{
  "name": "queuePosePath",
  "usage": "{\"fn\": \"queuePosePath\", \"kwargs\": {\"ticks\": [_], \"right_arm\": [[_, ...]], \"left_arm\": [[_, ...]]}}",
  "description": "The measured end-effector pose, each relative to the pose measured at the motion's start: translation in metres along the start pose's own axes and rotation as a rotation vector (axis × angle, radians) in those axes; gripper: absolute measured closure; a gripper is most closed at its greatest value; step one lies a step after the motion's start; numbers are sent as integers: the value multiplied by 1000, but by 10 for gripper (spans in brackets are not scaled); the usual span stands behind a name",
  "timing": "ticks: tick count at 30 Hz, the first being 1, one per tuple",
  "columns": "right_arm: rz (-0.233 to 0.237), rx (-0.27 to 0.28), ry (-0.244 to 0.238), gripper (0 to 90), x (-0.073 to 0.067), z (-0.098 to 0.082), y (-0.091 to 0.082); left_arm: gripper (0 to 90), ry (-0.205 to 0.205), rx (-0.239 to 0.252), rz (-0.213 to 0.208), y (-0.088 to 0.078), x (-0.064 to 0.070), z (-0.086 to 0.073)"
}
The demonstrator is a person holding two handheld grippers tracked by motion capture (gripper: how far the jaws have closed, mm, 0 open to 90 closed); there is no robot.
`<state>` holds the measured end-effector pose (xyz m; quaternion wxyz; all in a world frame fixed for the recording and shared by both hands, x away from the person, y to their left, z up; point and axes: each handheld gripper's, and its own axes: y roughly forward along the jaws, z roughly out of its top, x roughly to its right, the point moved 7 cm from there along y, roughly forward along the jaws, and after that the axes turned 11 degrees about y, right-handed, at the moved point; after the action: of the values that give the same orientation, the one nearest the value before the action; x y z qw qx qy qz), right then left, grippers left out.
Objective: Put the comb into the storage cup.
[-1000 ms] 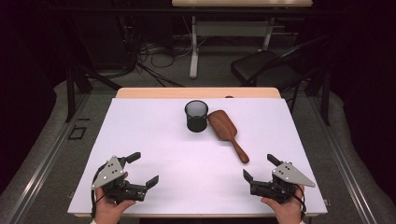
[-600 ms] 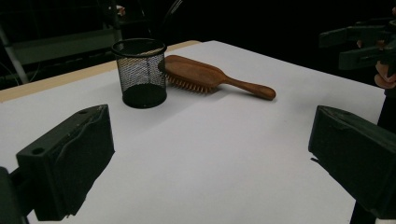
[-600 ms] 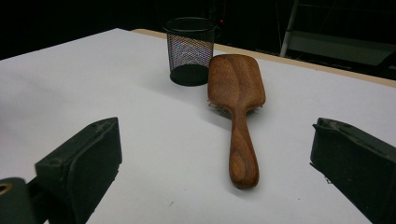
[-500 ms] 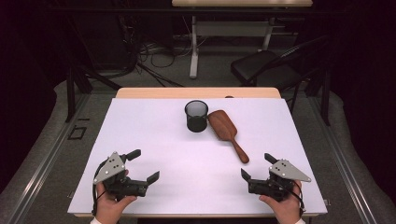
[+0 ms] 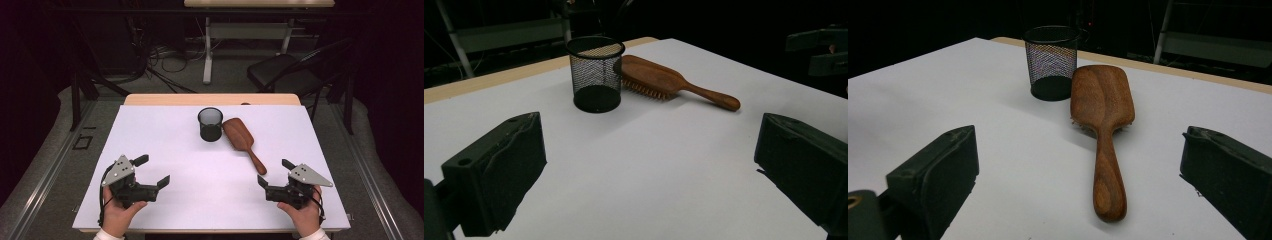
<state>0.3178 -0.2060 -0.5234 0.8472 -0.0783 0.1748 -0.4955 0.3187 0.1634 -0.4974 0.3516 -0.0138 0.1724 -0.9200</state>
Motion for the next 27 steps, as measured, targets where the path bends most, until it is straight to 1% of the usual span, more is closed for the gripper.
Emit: {"fn": "queuePosePath", "kwargs": {"ticks": [4,6,8,12,15,18,22,27], "right_arm": [[0,0,7,22,3,2,4],[3,0,22,27,5,4,8],[3,2,22,28,6,5,9],[-5,-13,32,28,7,7,16],[-10,-37,44,28,8,8,21],[-11,-53,44,29,11,8,28],[-12,-55,53,29,10,8,31],[-21,-68,46,30,12,7,35]], "left_arm": [[2,-22,11,1,4,-7,4],[2,-31,10,4,7,-11,6],[2,-41,9,5,10,-13,8],[2,-49,-6,7,17,-17,11],[2,-45,-15,8,22,-19,14],[2,-39,-21,8,27,-23,16],[2,-52,-20,9,33,-26,20],[2,-57,-21,9,41,-31,24]]}}
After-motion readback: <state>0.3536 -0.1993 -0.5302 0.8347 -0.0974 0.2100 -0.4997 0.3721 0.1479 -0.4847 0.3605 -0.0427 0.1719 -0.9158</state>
